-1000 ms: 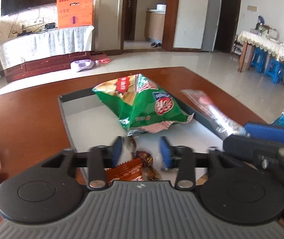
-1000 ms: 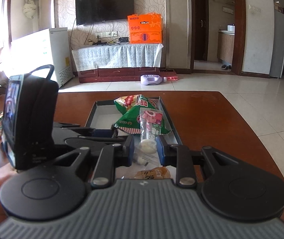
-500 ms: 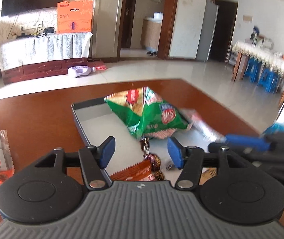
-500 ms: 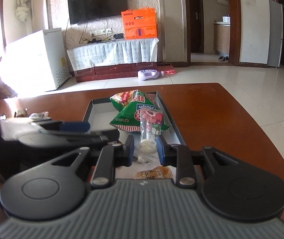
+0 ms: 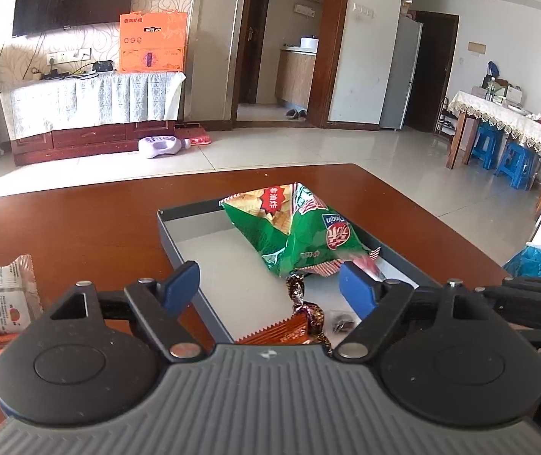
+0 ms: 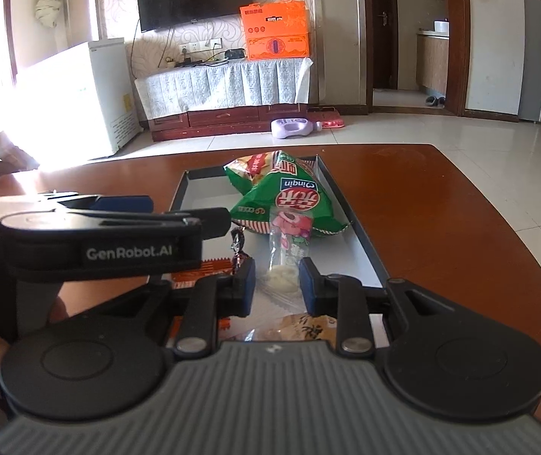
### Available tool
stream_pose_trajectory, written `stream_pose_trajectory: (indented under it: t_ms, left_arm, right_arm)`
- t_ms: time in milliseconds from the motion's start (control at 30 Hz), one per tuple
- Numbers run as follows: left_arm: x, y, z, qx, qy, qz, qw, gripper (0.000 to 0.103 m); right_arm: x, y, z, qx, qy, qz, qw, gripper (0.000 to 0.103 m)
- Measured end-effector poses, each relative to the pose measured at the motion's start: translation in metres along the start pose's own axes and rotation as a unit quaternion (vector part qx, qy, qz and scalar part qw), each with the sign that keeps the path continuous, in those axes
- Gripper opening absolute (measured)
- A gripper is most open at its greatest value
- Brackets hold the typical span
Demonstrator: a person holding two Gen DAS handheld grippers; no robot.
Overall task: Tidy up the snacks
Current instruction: 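Open left tool releasing chocolate in tray while right tool releases pink packet, then move left tool to green prawn-cracker bag while right tool approaches orange bar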
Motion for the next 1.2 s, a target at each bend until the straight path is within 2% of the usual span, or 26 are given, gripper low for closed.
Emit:
stream_pose_trajectory:
  t_ms: [300,367,433,600,733,833,900,1000,1133,1200]
  left_arm:
    - [-0.002,0.001,-0.003,0.0,0.009,0.006,0.9999,0.086]
    - [-0.005,-0.003,-0.004,-0.003,0.014,0.0,0.9999,0.088]
    - [-0.008,-0.009,-0.005,-0.006,0.017,-0.006,0.9998,0.088]
    - [-0.024,-0.03,-0.01,-0.013,0.039,-0.043,0.9982,0.088]
    - [-0.046,-0.067,-0.014,-0.007,0.058,-0.095,0.9938,0.092]
    - [-0.065,-0.106,-0.012,0.008,0.07,-0.145,0.9869,0.096]
    - [-0.076,-0.136,-0.008,0.016,0.072,-0.181,0.9808,0.099]
    - [-0.091,-0.189,0.001,0.018,0.064,-0.235,0.9697,0.1]
    - [-0.105,-0.269,0.013,-0.019,0.032,-0.304,0.952,0.101]
    - [-0.104,-0.305,0.02,-0.052,0.013,-0.322,0.9451,0.101]
  right_arm:
    - [-0.008,-0.002,-0.002,-0.005,0.014,-0.003,1.0,0.043]
    - [-0.011,-0.004,-0.002,-0.008,0.023,-0.002,1.0,0.057]
    - [-0.015,-0.008,-0.003,-0.013,0.03,-0.002,0.999,0.065]
    - [-0.025,-0.017,-0.006,-0.018,0.047,0.006,0.999,0.067]
    - [-0.033,-0.031,-0.013,-0.014,0.076,-0.004,0.997,0.071]
    - [-0.033,-0.055,-0.018,-0.019,0.091,-0.028,0.995,0.072]
    - [-0.028,-0.071,-0.02,-0.024,0.091,-0.046,0.995,0.076]
    - [-0.017,-0.097,-0.022,-0.029,0.084,-0.072,0.993,0.076]
    - [0.002,-0.132,-0.021,-0.028,0.067,-0.104,0.992,0.076]
    - [0.014,-0.148,-0.017,-0.025,0.051,-0.119,0.991,0.076]
Point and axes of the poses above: each gripper's, at about its wrist camera, not at the fingertips, and x roughly the way its jaws point, y to its right, z to its underside, the point moved 6 cm from there along x, roughly the way its jaws point, and after that the axes turned 12 degrees about -z, right-handed, at the moved point
